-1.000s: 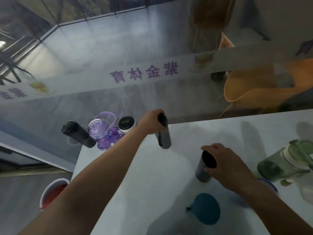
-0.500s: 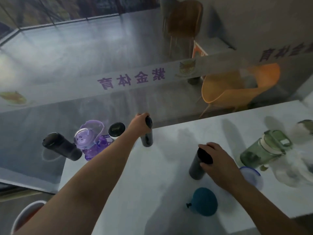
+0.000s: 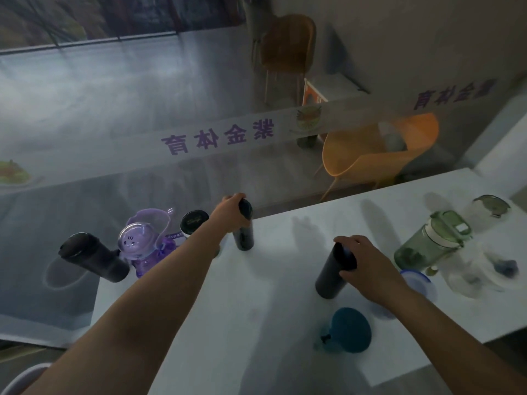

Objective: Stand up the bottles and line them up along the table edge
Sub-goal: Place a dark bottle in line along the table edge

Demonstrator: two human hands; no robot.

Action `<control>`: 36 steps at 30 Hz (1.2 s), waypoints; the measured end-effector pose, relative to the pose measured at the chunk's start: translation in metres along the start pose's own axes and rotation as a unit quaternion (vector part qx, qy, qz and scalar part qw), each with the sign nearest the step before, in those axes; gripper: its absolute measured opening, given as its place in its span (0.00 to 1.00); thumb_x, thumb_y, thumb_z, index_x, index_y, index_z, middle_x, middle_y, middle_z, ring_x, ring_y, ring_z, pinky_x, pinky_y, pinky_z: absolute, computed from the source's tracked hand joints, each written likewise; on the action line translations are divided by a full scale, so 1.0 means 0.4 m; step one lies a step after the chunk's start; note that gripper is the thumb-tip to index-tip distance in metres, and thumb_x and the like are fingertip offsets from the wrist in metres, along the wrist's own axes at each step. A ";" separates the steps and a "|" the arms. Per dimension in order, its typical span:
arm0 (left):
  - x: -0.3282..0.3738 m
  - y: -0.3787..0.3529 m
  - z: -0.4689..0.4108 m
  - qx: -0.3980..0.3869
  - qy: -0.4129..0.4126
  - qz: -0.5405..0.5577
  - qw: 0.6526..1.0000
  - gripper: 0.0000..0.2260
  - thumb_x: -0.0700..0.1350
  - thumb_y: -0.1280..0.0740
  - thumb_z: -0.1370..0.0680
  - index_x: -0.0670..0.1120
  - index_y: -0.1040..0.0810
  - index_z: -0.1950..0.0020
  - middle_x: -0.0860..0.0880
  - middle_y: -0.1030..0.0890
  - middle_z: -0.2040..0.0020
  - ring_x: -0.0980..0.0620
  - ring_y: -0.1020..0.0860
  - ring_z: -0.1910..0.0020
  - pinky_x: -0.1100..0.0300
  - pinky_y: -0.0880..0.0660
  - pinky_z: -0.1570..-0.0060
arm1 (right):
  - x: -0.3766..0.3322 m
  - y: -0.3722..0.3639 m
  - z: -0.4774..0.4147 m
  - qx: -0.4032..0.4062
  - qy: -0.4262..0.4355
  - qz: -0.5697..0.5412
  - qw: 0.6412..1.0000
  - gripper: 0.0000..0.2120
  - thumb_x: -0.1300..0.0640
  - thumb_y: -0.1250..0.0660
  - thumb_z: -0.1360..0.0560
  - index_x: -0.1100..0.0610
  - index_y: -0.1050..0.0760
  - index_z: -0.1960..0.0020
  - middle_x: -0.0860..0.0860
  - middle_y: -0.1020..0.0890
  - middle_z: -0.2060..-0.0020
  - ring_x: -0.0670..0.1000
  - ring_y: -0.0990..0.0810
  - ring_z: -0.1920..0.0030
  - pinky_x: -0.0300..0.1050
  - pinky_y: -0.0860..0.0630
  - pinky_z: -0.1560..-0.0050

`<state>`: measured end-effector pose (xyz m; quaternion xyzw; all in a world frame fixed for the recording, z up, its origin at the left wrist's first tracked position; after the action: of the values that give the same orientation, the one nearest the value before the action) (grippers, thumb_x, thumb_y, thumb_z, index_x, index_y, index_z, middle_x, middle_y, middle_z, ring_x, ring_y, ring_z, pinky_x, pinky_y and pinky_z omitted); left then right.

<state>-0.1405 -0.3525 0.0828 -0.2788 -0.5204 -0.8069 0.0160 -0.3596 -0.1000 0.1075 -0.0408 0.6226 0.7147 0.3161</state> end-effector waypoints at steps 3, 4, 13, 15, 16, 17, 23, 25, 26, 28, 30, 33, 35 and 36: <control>0.002 0.020 0.014 0.012 -0.002 0.003 1.000 0.35 0.48 0.27 0.28 0.53 0.39 0.25 0.43 0.36 0.26 0.38 0.33 0.31 0.41 0.31 0.33 | 0.002 0.010 -0.011 -0.020 -0.006 0.019 1.000 0.31 0.55 0.29 0.28 0.49 0.37 0.28 0.52 0.30 0.32 0.54 0.25 0.38 0.43 0.28 0.40; 0.007 0.028 0.028 0.029 -0.009 0.003 1.000 0.35 0.49 0.27 0.28 0.53 0.39 0.25 0.44 0.36 0.26 0.38 0.34 0.30 0.40 0.32 0.32 | 0.003 0.013 -0.014 -0.023 -0.007 0.026 0.999 0.31 0.54 0.28 0.28 0.49 0.36 0.28 0.52 0.30 0.32 0.54 0.25 0.38 0.43 0.28 0.40; -0.004 -0.153 0.317 0.266 -0.009 0.163 0.950 0.30 0.46 0.29 0.25 0.54 0.38 0.26 0.50 0.40 0.22 0.48 0.44 0.23 0.49 0.46 0.25 | -0.085 0.035 -0.102 -0.023 0.044 -0.022 0.999 0.30 0.54 0.27 0.29 0.47 0.33 0.30 0.51 0.28 0.33 0.54 0.26 0.37 0.47 0.28 0.40; -0.033 -0.234 0.377 0.248 0.032 0.172 0.953 0.32 0.47 0.30 0.24 0.56 0.42 0.25 0.52 0.44 0.21 0.50 0.47 0.22 0.48 0.47 0.25 | -0.120 0.036 -0.148 -0.014 0.067 -0.041 0.997 0.29 0.54 0.26 0.30 0.47 0.31 0.32 0.52 0.27 0.34 0.55 0.26 0.38 0.49 0.27 0.40; -0.054 -0.274 0.403 0.238 0.045 0.155 0.958 0.33 0.47 0.31 0.24 0.56 0.44 0.24 0.52 0.44 0.21 0.50 0.47 0.22 0.46 0.47 0.24 | -0.139 0.036 -0.172 -0.009 0.079 -0.052 0.996 0.28 0.55 0.25 0.31 0.47 0.30 0.33 0.52 0.26 0.35 0.55 0.26 0.38 0.49 0.27 0.40; -0.075 -0.310 0.425 0.221 0.058 0.130 0.965 0.34 0.48 0.32 0.24 0.56 0.45 0.23 0.51 0.45 0.21 0.49 0.47 0.22 0.44 0.46 0.24 | -0.158 0.034 -0.196 -0.006 0.090 -0.062 0.994 0.27 0.55 0.25 0.31 0.48 0.28 0.34 0.52 0.26 0.36 0.55 0.25 0.38 0.49 0.27 0.41; -0.195 -0.439 0.501 0.025 0.195 0.028 0.980 0.36 0.55 0.36 0.23 0.56 0.53 0.21 0.52 0.57 0.20 0.44 0.56 0.21 0.42 0.50 0.25 | -0.245 0.003 -0.339 -0.018 0.137 -0.070 0.988 0.26 0.56 0.25 0.31 0.52 0.28 0.35 0.54 0.24 0.37 0.57 0.25 0.39 0.48 0.26 0.44; -0.217 -0.456 0.516 -0.012 0.221 0.026 0.975 0.35 0.56 0.36 0.23 0.57 0.52 0.22 0.53 0.57 0.20 0.44 0.55 0.21 0.40 0.50 0.26 | -0.261 -0.011 -0.377 -0.023 0.136 -0.061 0.988 0.28 0.54 0.25 0.31 0.51 0.30 0.33 0.53 0.24 0.37 0.57 0.24 0.40 0.49 0.24 0.44; -0.225 -0.461 0.522 -0.018 0.234 0.031 0.972 0.35 0.56 0.36 0.23 0.57 0.52 0.22 0.53 0.56 0.20 0.44 0.55 0.21 0.39 0.49 0.26 | -0.268 -0.017 -0.392 -0.023 0.138 -0.057 0.989 0.29 0.53 0.25 0.31 0.50 0.30 0.33 0.53 0.25 0.37 0.57 0.24 0.40 0.51 0.24 0.44; -0.233 -0.465 0.535 -0.018 0.255 0.042 0.966 0.34 0.56 0.36 0.23 0.57 0.51 0.22 0.54 0.56 0.20 0.45 0.54 0.21 0.39 0.48 0.27 | -0.277 -0.028 -0.415 -0.024 0.138 -0.051 0.989 0.29 0.52 0.25 0.32 0.48 0.30 0.34 0.53 0.25 0.38 0.58 0.23 0.42 0.53 0.22 0.45; -0.238 -0.467 0.545 -0.015 0.262 0.044 0.964 0.34 0.56 0.36 0.23 0.57 0.51 0.22 0.53 0.56 0.20 0.45 0.54 0.21 0.39 0.48 0.27 | -0.285 -0.034 -0.422 -0.025 0.132 -0.049 0.990 0.29 0.54 0.25 0.32 0.48 0.30 0.33 0.54 0.26 0.37 0.58 0.24 0.41 0.53 0.22 0.45; -0.246 -0.468 0.551 -0.017 0.265 0.048 0.963 0.34 0.56 0.37 0.23 0.57 0.51 0.22 0.53 0.56 0.20 0.45 0.54 0.21 0.39 0.47 0.27 | -0.288 -0.039 -0.428 -0.018 0.125 -0.029 0.992 0.30 0.56 0.26 0.30 0.50 0.32 0.30 0.56 0.28 0.36 0.60 0.25 0.40 0.52 0.24 0.44; -0.249 -0.467 0.551 -0.021 0.266 0.049 0.963 0.34 0.56 0.37 0.23 0.57 0.51 0.22 0.53 0.56 0.20 0.44 0.54 0.21 0.39 0.46 0.27 | -0.287 -0.037 -0.426 -0.018 0.127 -0.023 0.991 0.30 0.56 0.26 0.29 0.50 0.32 0.30 0.57 0.28 0.36 0.60 0.25 0.41 0.50 0.25 0.45; -0.249 -0.466 0.550 -0.023 0.265 0.050 0.963 0.34 0.56 0.37 0.23 0.57 0.51 0.22 0.53 0.56 0.20 0.44 0.53 0.21 0.39 0.46 0.27 | -0.285 -0.034 -0.424 -0.018 0.130 -0.021 0.991 0.29 0.57 0.26 0.29 0.50 0.32 0.31 0.57 0.27 0.37 0.60 0.25 0.41 0.49 0.25 0.46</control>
<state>-0.0200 -0.1067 -0.0522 -0.0813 -0.4647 -0.8617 0.1869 -0.3186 -0.3007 0.1097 -0.1524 0.6443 0.7077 0.2466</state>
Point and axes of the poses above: each hand's wrist, its own z-axis away from the middle knuckle, its own y-axis out of the back of the hand, x = y × z, the point moved 1 cm from there along -z, towards the middle knuckle
